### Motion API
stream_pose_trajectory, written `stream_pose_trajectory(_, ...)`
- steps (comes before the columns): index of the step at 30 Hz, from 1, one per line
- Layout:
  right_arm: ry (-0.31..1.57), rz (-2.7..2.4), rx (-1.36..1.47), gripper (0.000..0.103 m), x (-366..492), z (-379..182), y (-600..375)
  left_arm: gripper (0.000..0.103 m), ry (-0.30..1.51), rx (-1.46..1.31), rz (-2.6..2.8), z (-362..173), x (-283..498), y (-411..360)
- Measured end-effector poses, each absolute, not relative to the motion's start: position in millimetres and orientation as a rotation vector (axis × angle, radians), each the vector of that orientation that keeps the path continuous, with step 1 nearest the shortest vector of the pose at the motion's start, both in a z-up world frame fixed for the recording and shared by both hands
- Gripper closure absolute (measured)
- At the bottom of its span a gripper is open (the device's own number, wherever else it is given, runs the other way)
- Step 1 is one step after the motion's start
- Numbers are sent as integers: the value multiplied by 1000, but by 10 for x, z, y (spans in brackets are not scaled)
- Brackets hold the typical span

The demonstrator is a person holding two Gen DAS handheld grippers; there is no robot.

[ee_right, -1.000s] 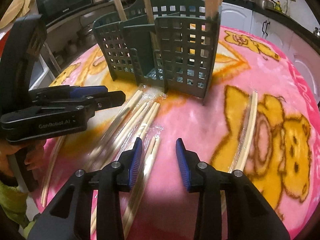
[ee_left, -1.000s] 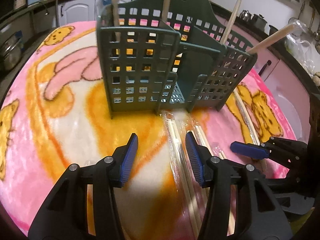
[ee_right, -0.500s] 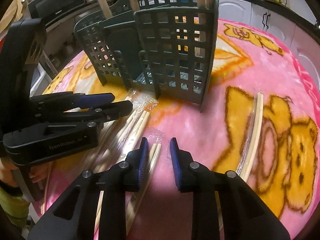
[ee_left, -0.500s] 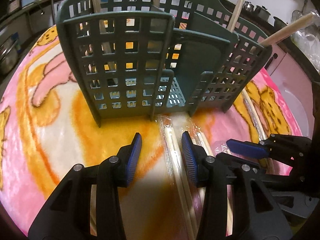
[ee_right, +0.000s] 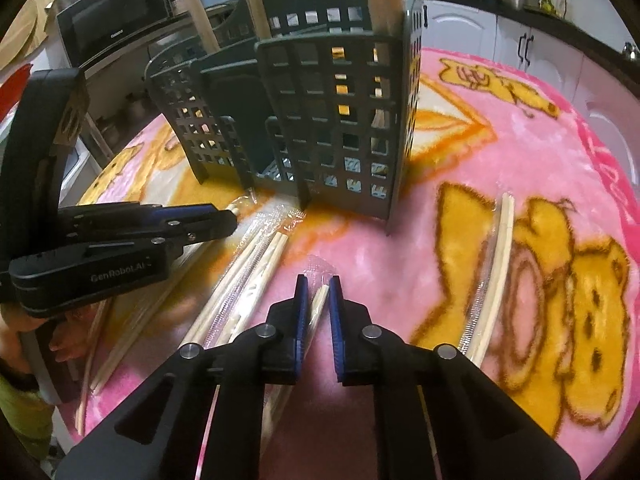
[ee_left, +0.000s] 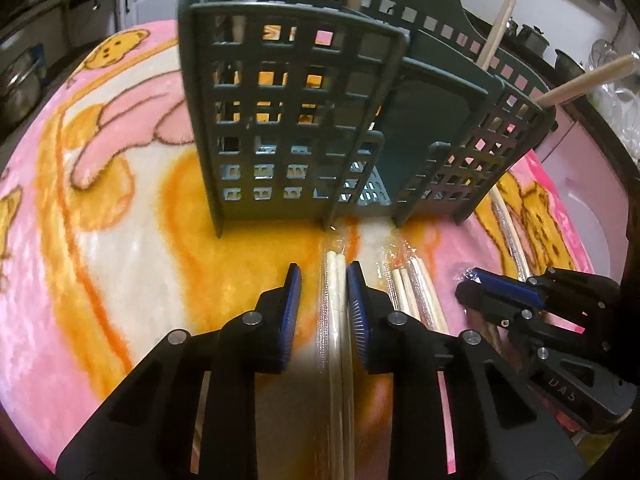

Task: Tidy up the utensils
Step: 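Lower the left gripper onto a wrapped chopstick and close while the right gripper grasps another, then lift both held chopsticks upright and carry them over the green caddy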

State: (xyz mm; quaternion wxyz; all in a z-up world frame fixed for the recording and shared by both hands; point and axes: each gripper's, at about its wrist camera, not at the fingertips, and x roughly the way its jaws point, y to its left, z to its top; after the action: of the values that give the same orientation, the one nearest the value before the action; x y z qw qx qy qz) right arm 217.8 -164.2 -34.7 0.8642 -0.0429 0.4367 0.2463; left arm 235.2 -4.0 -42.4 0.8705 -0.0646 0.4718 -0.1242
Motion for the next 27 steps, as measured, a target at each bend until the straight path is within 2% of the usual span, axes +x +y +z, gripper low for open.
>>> stream_pose_trajectory(12,825,539,-82,96,2048,-136,-1640,83,1019,-62,-243,-399,2496,-210)
stream_pose_trajectory(14,818,539,-81,96,2037,-116,-1644,92,1012,-25,-230,-391,2496,-242)
stream_pose_trajectory(16,808,542,-74,96,2008,-85,-1660,96,1002,-13,-239,-375,2475,-279)
stream_pose_trajectory(21,773,548,-64,97,1941,35,-1668,98,961,-31,-265,-241,2383,-246)
stream_pose_trajectory(27,712,564,-50,98,1848,254,-1696,100,838,-58,-290,190,2200,-160)
